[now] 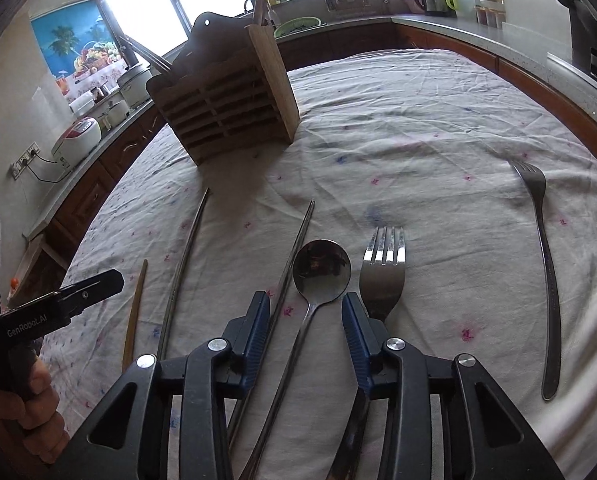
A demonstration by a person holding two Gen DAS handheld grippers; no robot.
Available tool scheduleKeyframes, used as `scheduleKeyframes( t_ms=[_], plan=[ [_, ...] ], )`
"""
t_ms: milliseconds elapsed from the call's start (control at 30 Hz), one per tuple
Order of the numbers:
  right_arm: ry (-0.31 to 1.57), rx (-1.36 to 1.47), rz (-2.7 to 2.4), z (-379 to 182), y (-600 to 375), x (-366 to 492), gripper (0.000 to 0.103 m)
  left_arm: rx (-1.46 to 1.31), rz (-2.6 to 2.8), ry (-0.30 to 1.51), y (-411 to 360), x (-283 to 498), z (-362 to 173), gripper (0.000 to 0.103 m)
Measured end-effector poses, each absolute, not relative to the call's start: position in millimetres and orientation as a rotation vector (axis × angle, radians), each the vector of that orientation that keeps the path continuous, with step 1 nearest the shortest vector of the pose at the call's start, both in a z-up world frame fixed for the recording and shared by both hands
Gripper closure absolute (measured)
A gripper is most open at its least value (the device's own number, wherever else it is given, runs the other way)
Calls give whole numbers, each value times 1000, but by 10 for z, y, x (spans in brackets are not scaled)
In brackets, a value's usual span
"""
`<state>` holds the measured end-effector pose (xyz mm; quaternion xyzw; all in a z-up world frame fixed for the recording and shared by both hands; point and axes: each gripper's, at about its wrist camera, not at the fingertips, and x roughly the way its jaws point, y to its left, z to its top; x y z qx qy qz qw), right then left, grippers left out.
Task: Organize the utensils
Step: 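Grasp a wooden chopstick with the left tool while the right tool grasps the metal spoon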
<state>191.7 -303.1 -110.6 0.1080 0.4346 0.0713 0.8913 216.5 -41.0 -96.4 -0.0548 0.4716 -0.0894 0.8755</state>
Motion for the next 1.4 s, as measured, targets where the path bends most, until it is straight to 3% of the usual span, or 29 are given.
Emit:
scheduleKeyframes(
  t_ms=[300, 467, 533, 867, 967, 1400],
  plan=[
    [906, 167, 135, -1098, -2935, 2064, 67, -47, -189, 999, -528, 2284, -1097, 52],
    [912, 104, 132, -1118, -2834, 2122, 68, 0, -204, 985, -574, 2301, -1100, 90],
    [913, 94, 133, -1120, -2829, 2130, 67, -9, -214, 985, -555, 2307, -1102, 94],
    [924, 65, 133, -1127, -2756, 2239, 62, -78, -249, 990, -459, 2310, -1082, 96],
    [918, 68, 141, -1123, -2747, 2252, 68, -93, -253, 983, -440, 2293, -1054, 97],
    [805, 123, 210, -753, -2794, 1968, 69, -145, -289, 873, -295, 1999, -590, 97]
  ],
)
